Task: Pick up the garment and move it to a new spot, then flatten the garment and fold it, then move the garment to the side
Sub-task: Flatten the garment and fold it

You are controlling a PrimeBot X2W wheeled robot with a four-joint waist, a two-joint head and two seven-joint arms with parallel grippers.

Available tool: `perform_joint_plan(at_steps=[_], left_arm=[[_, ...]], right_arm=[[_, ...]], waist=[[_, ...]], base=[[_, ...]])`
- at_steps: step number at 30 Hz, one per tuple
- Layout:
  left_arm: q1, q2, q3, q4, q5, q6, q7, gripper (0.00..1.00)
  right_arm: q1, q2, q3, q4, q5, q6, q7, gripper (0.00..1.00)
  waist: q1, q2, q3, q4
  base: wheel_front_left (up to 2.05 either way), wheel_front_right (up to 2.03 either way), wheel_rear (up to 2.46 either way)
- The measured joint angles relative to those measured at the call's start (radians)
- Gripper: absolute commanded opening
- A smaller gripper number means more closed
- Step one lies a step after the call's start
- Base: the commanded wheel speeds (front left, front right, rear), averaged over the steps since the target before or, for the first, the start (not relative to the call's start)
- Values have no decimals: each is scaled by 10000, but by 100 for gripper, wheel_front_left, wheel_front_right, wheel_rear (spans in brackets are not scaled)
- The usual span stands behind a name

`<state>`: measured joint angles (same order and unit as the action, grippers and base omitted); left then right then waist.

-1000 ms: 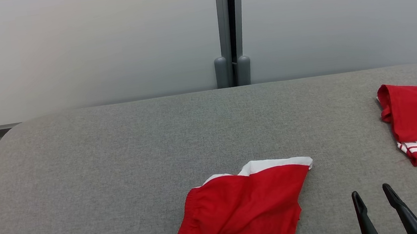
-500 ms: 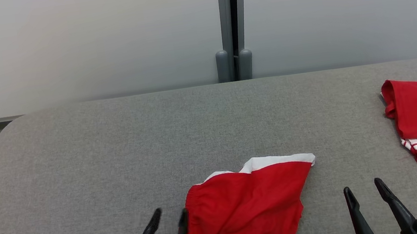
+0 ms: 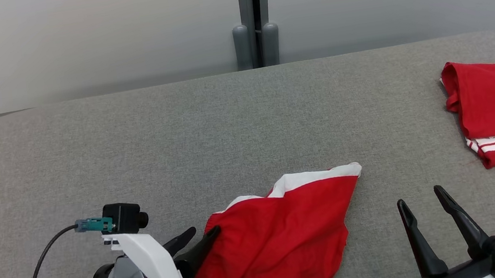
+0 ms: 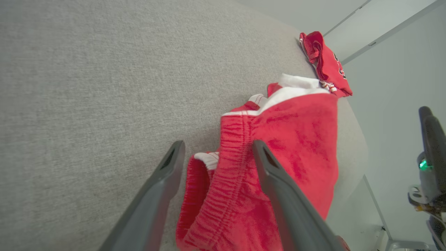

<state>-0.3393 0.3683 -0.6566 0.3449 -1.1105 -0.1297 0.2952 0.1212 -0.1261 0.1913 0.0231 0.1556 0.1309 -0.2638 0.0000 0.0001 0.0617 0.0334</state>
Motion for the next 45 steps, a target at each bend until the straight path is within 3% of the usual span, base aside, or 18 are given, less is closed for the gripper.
perform_joint_plan(at_steps=[6, 12, 18, 19, 20, 23, 26, 28, 30, 35, 41, 42, 43, 44, 45], left_arm=[[-389, 430, -222, -610, -1837, 0, 832, 100], [-625, 815, -811, -556, -2255, 0, 1626, 100], [-985, 692, -936, -709, -2579, 0, 1358, 100], [-1003, 683, -1037, -884, -2644, 2, 1358, 43], [-1011, 729, -1166, -1126, -2621, 2, 1335, 0], [-1265, 1037, -1442, -2036, -1988, 2, 387, 0], [-1775, 1632, -1839, -2554, -190, 0, -1475, 0], [-2033, 2159, -2288, -2591, 1931, 0, -3436, 0], [-1995, 2226, -2650, -2675, 2813, 0, -4282, 0], [-883, 2205, -4071, -2851, 4266, 82, -4656, 0], [244, 1676, -4677, -2621, 3837, 125, -4719, 3], [314, 1588, -4677, -2606, 3708, 125, -4725, 38], [352, 1517, -4658, -2617, 3641, 142, -4767, 84], [395, 1453, -4615, -2633, 3526, 167, -4805, 100], [415, 1411, -4592, -2646, 3436, 180, -4803, 100]], right_arm=[[-195, -79, 67, -2, -4, 0, 0, 100], [-461, -100, 123, -46, -75, 0, 0, 100], [-615, -115, 123, -71, -79, 0, 0, 100], [-621, -117, 134, -71, -79, 0, 0, 100], [-626, -121, 142, -71, -79, 0, 0, 100], [-703, -121, 138, -96, -71, 0, 0, 100], [-750, -121, 94, -109, -67, 0, 0, 100], [-782, -77, 19, -136, -13, 0, 0, 100], [-783, -59, -54, -148, 2, 0, 0, 100], [-747, -38, -314, -253, 4, 0, 0, 100], [-777, -102, -738, -290, 2, 0, 0, 100], [-795, -134, -765, -297, 2, 0, 0, 100], [-813, -159, -798, -309, 0, 0, 0, 100], [-818, -174, -825, -314, 0, 0, 0, 100], [-818, -190, -846, -318, 0, 0, 0, 100]], waist=[[0, 0, 250, -170], [0, 0, 483, -290], [0, 0, 662, -342], [0, 0, 690, -348], [0, 0, 718, -357], [0, 0, 800, -391], [0, 0, 903, -408], [0, 0, 1003, -397], [0, 0, 1042, -360], [0, 0, 1167, -181], [0, 0, 1209, 178], [0, 0, 1186, 226], [0, 0, 1157, 269], [0, 0, 1124, 310], [0, 0, 1088, 350]], base=[[0, 0, 0], [0, 0, 0], [0, 0, 0], [0, 0, 0], [0, 0, 0], [0, 0, 0], [0, 0, 0], [0, 0, 0], [0, 0, 0], [0, 0, 0], [0, 0, 0], [0, 0, 0], [0, 0, 0], [0, 0, 0], [0, 0, 0]])
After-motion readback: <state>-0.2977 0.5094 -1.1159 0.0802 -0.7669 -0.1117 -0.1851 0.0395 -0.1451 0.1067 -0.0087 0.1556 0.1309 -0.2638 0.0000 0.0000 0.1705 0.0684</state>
